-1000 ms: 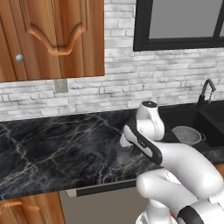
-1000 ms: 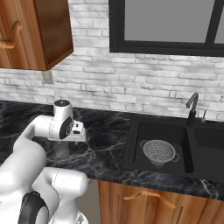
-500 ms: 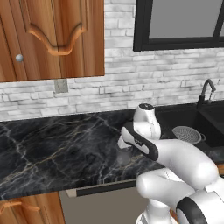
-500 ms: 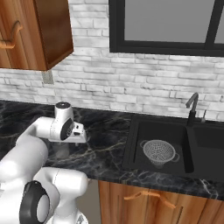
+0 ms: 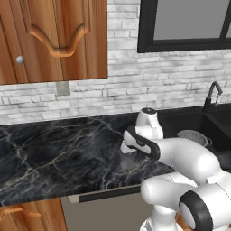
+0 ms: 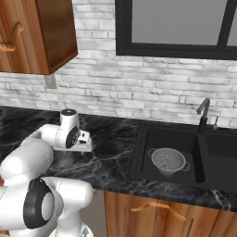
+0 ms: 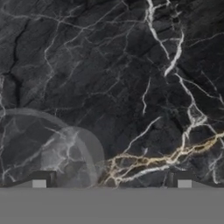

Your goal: Place the colander in the left basin and the glass cup in the right basin of the sink.

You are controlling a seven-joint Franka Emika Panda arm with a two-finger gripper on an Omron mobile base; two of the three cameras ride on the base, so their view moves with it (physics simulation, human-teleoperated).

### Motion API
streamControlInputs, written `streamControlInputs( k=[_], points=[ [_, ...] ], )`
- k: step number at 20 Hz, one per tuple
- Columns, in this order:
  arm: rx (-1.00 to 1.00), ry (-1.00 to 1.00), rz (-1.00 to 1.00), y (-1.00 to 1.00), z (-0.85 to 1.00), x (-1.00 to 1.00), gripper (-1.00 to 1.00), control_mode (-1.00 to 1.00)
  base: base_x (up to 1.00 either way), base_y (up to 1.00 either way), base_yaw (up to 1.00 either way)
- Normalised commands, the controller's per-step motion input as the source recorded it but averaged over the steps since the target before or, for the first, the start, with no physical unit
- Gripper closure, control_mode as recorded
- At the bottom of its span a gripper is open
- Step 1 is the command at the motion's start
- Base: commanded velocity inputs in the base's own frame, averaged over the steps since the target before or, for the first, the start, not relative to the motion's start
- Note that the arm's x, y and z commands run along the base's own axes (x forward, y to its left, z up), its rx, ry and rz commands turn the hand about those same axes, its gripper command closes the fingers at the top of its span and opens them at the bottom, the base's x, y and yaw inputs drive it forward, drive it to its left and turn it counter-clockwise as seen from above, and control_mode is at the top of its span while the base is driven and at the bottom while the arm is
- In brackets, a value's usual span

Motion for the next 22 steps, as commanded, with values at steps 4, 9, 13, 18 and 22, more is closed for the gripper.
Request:
streamControlInputs(
  k=[4, 9, 13, 18, 22],
  points=[
    [0.00, 0.02, 0.00, 0.01, -0.12, 0.11, -1.00, -1.00, 0.00, 0.00, 0.00],
    [0.00, 0.04, 0.00, 0.04, -0.13, 0.14, -1.00, -1.00, 0.00, 0.00, 0.00],
    [0.00, 0.04, 0.00, 0.05, -0.15, 0.15, -1.00, -1.00, 0.00, 0.00, 0.00],
    [0.00, 0.05, 0.00, 0.01, -0.05, 0.03, -1.00, -1.00, 0.00, 0.00, 0.00],
    [0.00, 0.00, 0.00, 0.00, 0.00, -0.14, -1.00, -1.00, 0.00, 0.00, 0.00]
  ],
)
